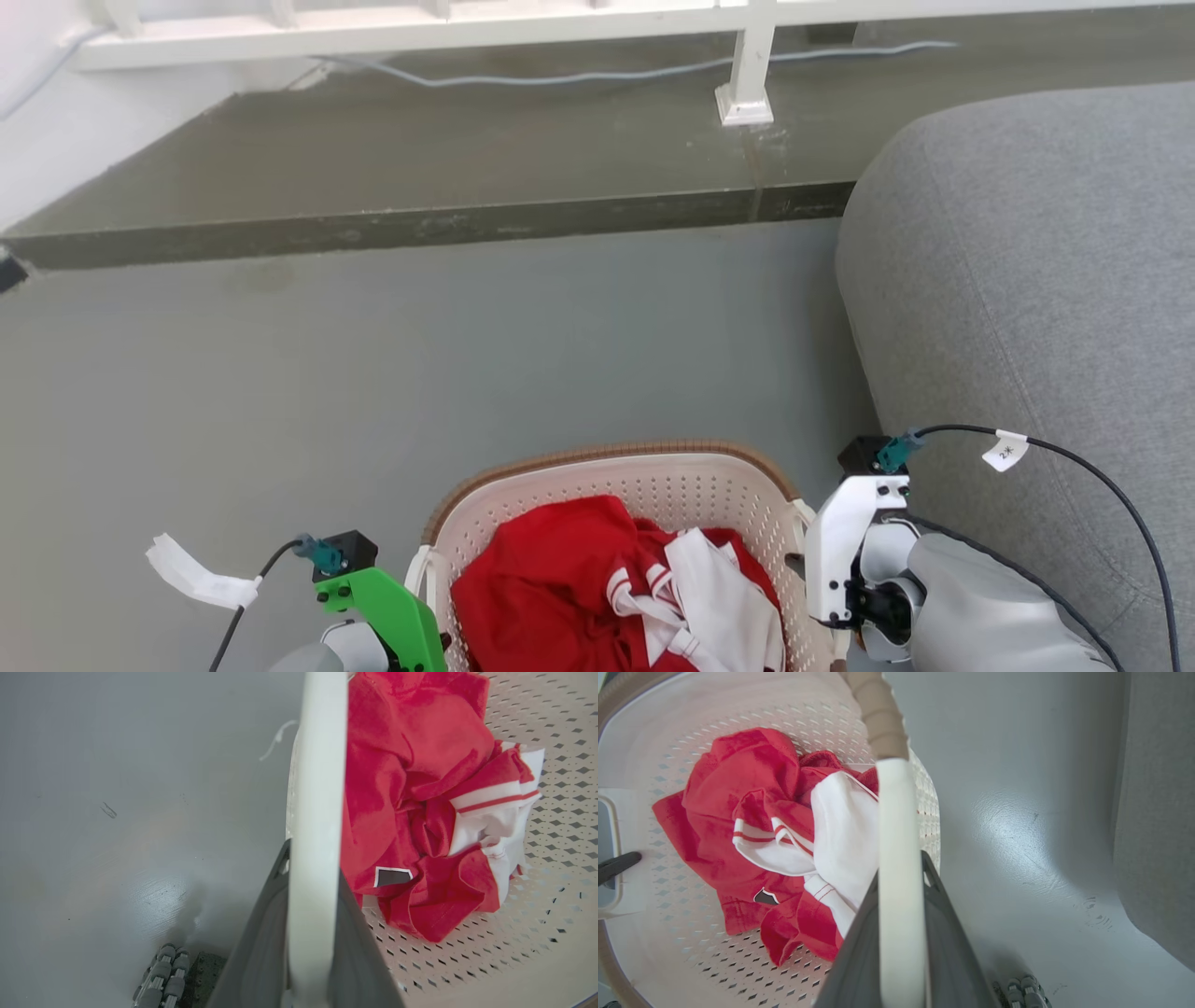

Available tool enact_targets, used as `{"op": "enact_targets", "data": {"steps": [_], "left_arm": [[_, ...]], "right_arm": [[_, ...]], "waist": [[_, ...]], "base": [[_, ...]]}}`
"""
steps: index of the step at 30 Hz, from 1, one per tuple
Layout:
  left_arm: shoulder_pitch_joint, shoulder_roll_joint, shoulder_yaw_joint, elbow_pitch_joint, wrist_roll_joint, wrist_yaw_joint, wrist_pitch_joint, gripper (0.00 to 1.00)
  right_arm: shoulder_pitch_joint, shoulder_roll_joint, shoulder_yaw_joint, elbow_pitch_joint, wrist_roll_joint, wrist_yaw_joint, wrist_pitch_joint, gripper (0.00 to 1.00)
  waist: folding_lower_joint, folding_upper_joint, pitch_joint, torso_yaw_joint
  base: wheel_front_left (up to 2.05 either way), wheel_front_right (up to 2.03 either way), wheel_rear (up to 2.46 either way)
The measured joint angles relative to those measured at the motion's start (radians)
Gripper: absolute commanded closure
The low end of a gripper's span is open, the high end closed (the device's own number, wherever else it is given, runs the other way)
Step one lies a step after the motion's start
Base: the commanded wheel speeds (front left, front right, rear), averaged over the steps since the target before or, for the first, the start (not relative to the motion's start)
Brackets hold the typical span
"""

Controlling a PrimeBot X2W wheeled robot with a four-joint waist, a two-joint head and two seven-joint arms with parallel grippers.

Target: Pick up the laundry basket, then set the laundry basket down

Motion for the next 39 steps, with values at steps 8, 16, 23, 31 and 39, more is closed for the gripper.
{"op": "enact_targets", "data": {"steps": [8, 16, 23, 31, 39], "left_arm": [[0.008, 0.0, -0.009, -0.001, -0.012, 0.0, 0.026, 1.0], [0.009, 0.001, -0.016, -0.001, -0.017, 0.0, 0.034, 1.0], [0.009, 0.003, -0.022, -0.004, -0.018, 0.0, 0.034, 1.0], [0.009, 0.007, -0.026, -0.009, -0.026, 0.0, 0.034, 1.0], [0.009, 0.012, -0.03, -0.014, -0.028, 0.0, 0.033, 1.0]], "right_arm": [[0.0, 0.0, 0.016, 0.003, 0.01, 0.0, 0.031, 1.0], [0.0, -0.001, 0.027, 0.003, 0.022, 0.0, 0.038, 1.0], [0.0, -0.002, 0.033, 0.003, 0.034, 0.0, 0.038, 1.0], [0.0, -0.002, 0.041, 0.003, 0.038, 0.0, 0.038, 1.0], [-0.002, -0.002, 0.049, 0.003, 0.044, 0.0, 0.036, 1.0]], "waist": [[0.0, 0.0, -0.022, -0.005], [0.0, 0.0, -0.026, -0.01], [0.0001, 0.0, -0.021, -0.013], [0.0001, 0.0, -0.01, -0.015], [0.0001, 0.0, 0.0, -0.016]], "base": [[0.0, 0.0, 0.0], [0.0, 0.0, 0.0], [0.0, 0.0, 0.0], [0.0, 0.0, 0.0], [0.0, 0.0, 0.0]]}}
